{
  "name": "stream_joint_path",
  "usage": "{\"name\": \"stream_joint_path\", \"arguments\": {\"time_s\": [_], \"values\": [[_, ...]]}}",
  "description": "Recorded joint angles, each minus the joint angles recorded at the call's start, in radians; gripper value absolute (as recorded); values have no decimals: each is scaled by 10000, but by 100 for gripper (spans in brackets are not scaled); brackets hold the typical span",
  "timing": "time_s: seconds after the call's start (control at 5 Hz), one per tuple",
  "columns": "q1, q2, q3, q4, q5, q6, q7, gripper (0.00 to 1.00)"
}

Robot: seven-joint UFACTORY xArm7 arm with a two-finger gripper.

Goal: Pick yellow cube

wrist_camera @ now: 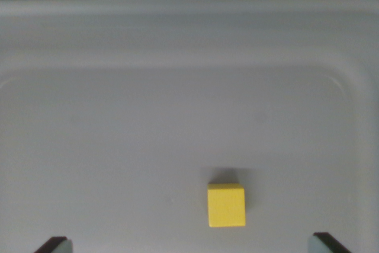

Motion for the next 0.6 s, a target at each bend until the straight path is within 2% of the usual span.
{"name": "stream_joint_path", "arguments": {"time_s": [0.2, 0.4, 0.6], "values": [[0, 0, 0, 0, 0, 0, 0, 0], [-15, 160, -25, -267, 12, -354, -69, 0], [-15, 160, -25, -267, 12, -354, -69, 0]]}}
